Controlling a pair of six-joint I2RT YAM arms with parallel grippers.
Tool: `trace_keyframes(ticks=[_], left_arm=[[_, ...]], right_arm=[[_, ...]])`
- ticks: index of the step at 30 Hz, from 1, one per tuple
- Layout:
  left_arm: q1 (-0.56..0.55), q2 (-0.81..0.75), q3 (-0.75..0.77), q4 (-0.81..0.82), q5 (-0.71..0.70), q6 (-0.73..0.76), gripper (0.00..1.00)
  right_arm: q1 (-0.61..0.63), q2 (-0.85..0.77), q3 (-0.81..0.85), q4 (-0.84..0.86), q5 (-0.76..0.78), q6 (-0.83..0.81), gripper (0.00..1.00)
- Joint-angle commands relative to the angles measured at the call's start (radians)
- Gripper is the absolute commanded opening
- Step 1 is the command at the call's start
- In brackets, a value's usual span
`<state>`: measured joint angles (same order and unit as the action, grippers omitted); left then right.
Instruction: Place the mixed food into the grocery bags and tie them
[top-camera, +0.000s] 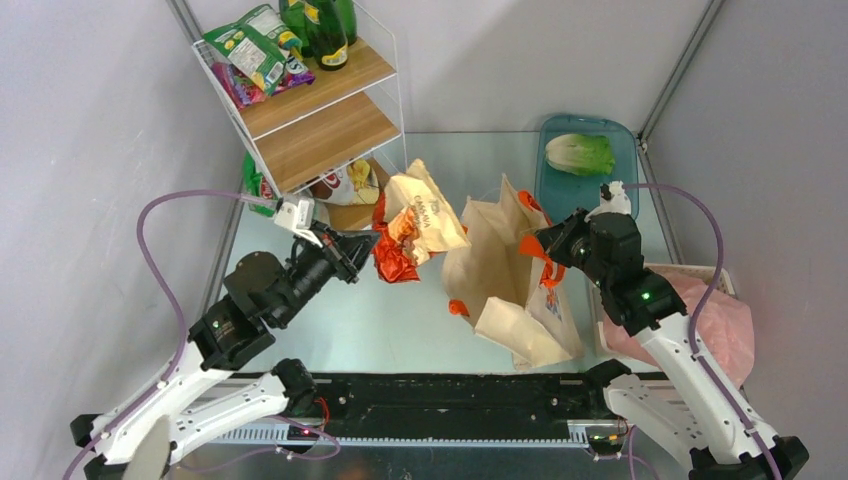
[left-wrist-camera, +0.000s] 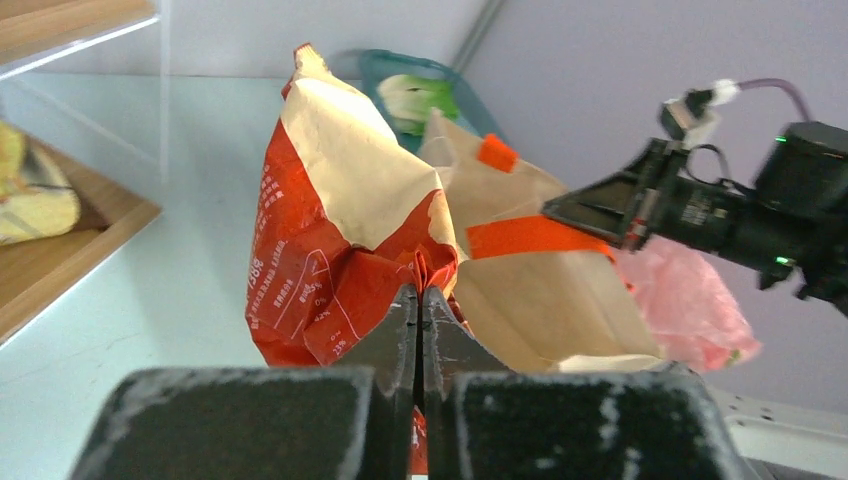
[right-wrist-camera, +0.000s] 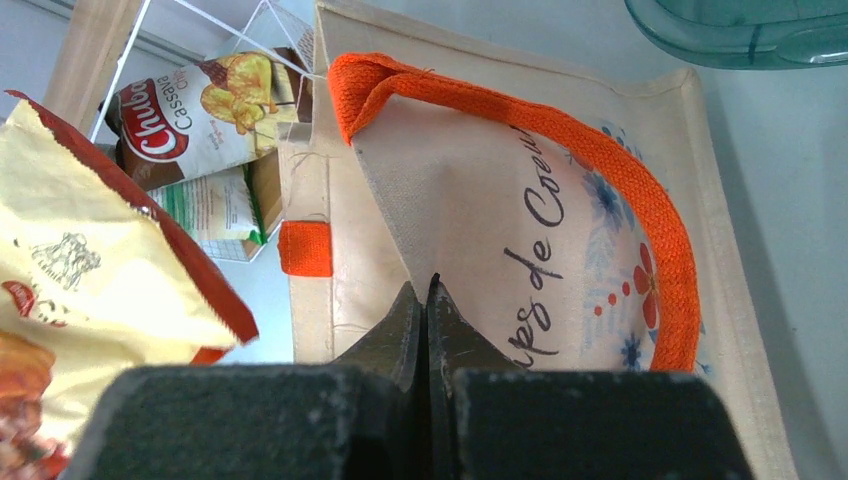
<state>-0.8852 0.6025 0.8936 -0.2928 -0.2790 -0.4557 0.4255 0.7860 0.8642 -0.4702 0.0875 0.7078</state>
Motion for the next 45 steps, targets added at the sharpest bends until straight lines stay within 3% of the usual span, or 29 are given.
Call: trace_keyframes(ticks=[1,8,15,25,31,34,39,41,45], left_arm=[[-0.03,0.065,0.103,0.067,0.137,-0.043,0.0],[-0.106,0.216,0.154,0.129,0.168,-0.042,0.0],[-0.143,0.413,0.142,0.246,0.149,-0.056,0.0],[-0.274,0.828,0.4,0.274,0.173,-0.023,0.0],[-0.316,0.95,0.476,0.277,0.26,-0.044,0.0],[-0.33,0.986,0.456,0.276,0.315,-0.056,0.0],[-0.371,1.024,0.392,0.253,0.285,-0.036,0.0],[-0.375,1.037,0.402,0.21,0.269,-0.032,0.03],[-0.378,1.055,0.435,0.139,0.251,-0.011,0.21]], right_arm=[[-0.001,0.002,-0.005,0.039,-0.016,0.022,0.0],[-0.001,-0.029,-0.005,0.02,0.008,0.023,0.0],[-0.001,-0.138,-0.053,0.006,0.135,0.087,0.0],[-0.003,-0.156,-0.091,0.0,0.131,0.13,0.0],[-0.008,-0.18,-0.096,-0.012,0.141,0.113,0.0],[-0.013,-0.207,-0.096,-0.035,0.165,0.103,0.0],[-0.028,-0.252,-0.095,-0.053,0.197,0.076,0.0],[-0.036,-0.282,-0.094,-0.054,0.206,0.065,0.0],[-0.045,-0.305,-0.088,-0.062,0.213,0.054,0.0]])
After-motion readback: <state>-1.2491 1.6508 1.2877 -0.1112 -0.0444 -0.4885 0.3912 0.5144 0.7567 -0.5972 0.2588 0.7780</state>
